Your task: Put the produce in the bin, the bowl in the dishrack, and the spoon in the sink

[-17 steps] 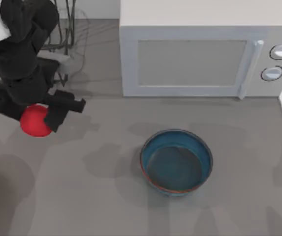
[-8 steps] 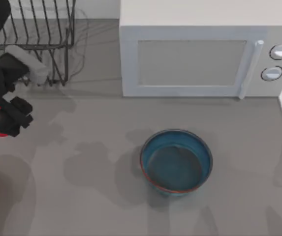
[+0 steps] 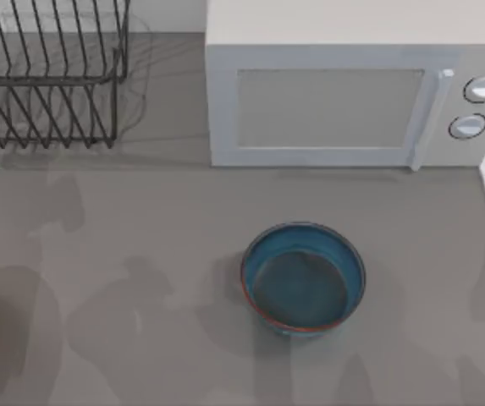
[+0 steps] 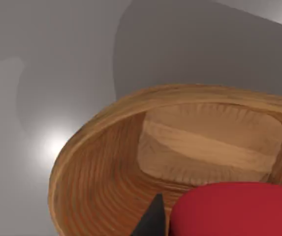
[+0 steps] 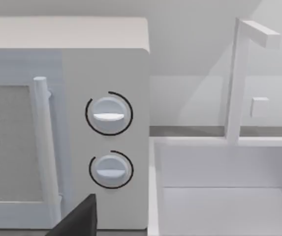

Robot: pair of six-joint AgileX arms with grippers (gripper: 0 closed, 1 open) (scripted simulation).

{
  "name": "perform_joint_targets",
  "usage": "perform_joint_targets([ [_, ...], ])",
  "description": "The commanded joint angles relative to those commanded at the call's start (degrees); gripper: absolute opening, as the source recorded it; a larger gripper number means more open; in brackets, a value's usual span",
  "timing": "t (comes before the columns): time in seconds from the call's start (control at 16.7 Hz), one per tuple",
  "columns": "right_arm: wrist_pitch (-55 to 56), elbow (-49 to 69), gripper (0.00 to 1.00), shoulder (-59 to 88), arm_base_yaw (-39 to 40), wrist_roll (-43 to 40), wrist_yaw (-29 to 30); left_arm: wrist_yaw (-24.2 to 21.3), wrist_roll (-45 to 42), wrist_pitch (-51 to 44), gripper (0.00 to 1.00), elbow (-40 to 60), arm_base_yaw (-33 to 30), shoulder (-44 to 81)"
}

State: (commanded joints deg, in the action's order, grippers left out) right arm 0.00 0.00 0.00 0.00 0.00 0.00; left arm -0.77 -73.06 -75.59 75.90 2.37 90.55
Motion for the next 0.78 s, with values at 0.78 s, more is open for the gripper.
perform_joint_targets([
  [0.78, 0.0, 0.0, 1.00, 0.0, 0.0, 0.0, 0.0, -0.3, -28.0, -3.0, 0.00, -3.3, 7.9, -6.7],
])
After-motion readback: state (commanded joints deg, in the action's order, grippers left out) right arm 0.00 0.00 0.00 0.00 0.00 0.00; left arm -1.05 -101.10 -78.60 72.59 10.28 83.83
